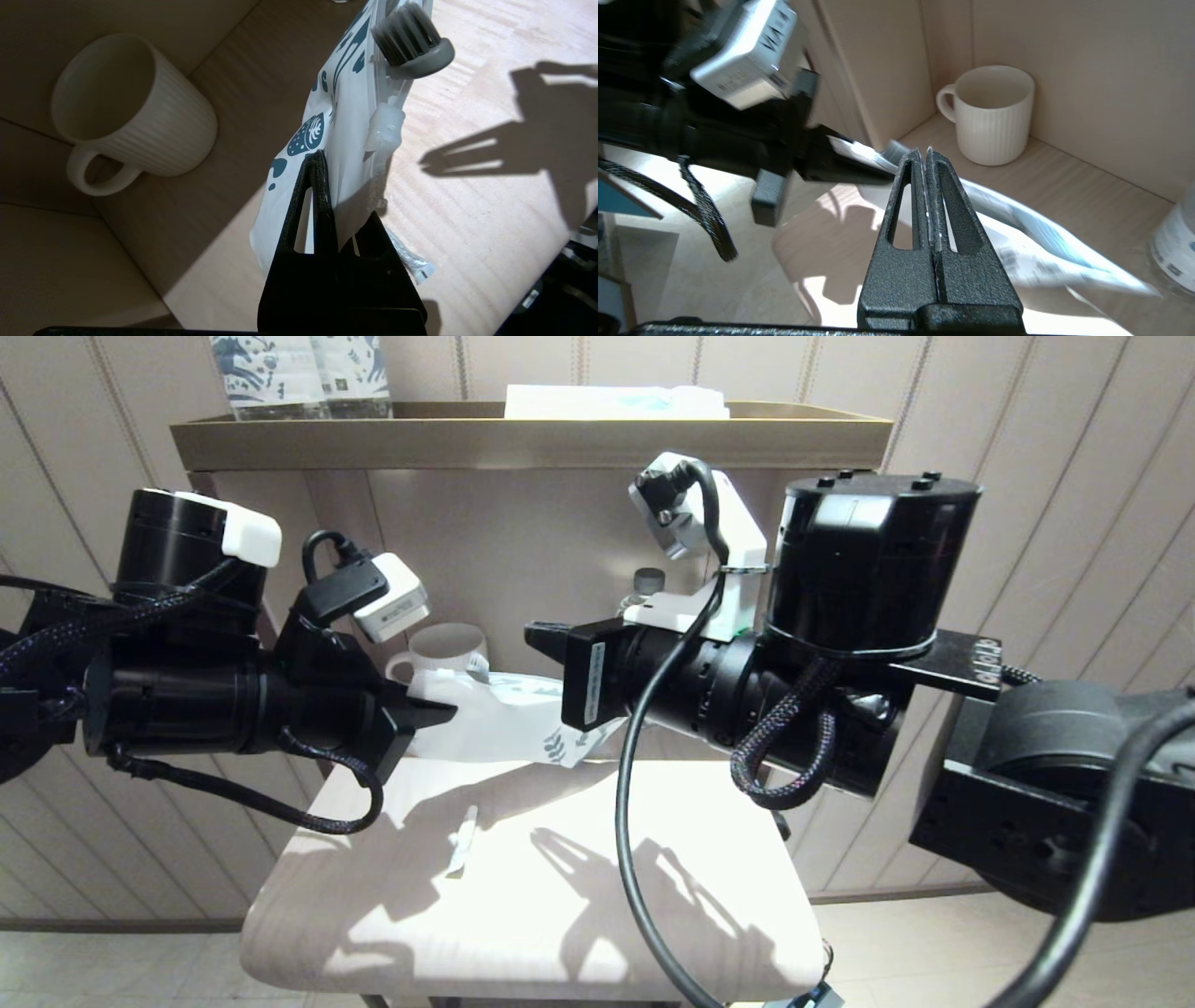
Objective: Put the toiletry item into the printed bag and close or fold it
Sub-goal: Pick up the toothpaste
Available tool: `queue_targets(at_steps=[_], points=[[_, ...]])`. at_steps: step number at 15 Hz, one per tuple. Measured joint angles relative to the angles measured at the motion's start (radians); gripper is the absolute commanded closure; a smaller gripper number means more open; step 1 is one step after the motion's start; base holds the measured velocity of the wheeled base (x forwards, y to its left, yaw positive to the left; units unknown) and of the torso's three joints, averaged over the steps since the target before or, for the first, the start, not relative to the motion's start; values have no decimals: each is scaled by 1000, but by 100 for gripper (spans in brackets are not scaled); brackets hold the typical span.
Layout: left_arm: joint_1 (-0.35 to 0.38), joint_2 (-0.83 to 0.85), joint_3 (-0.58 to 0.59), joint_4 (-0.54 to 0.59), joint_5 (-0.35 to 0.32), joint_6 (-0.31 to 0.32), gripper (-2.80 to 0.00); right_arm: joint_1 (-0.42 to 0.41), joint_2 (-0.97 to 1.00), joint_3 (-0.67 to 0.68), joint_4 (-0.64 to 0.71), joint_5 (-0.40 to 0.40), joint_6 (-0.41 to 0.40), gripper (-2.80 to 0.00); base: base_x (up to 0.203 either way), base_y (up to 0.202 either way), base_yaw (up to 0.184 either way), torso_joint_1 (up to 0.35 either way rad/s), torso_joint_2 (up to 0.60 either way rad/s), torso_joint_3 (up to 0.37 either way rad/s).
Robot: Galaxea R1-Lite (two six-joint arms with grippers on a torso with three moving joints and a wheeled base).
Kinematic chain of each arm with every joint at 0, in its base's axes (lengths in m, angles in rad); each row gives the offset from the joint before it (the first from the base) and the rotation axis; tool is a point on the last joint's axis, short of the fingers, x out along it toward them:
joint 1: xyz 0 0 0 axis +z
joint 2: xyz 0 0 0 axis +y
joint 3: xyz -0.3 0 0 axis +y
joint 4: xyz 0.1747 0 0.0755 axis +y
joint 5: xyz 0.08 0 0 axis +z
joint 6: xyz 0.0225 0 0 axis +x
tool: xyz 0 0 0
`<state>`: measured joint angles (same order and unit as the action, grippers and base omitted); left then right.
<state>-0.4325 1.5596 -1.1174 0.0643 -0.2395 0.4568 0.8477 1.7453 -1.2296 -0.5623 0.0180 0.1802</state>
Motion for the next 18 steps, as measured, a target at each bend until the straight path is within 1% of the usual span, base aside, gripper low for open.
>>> queue_targets(at_steps=[2, 4, 6, 8, 14, 18], points=[[-13, -3, -1, 1, 8, 0, 0, 5, 10, 3, 0, 0, 1, 0, 0, 0, 0, 0, 0, 0], [-33, -3, 0, 0, 9, -2, 0, 28, 34, 3, -3, -3, 5, 0, 0, 0, 0, 0, 0, 0], [-50, 1, 3, -3, 9, -8, 0, 62, 66, 2, -30, -27, 6, 0, 0, 0, 0, 0, 0, 0], [-67, 3, 6, -3, 8, -9, 0, 77, 91, 1, -63, -41, 5, 0, 0, 0, 0, 0, 0, 0], [-96, 13, 15, -7, 7, -9, 0, 82, 104, -8, -67, -44, 6, 0, 0, 0, 0, 0, 0, 0], [-101, 19, 21, -10, 7, -8, 0, 82, 100, -14, -68, -56, 5, 0, 0, 0, 0, 0, 0, 0]])
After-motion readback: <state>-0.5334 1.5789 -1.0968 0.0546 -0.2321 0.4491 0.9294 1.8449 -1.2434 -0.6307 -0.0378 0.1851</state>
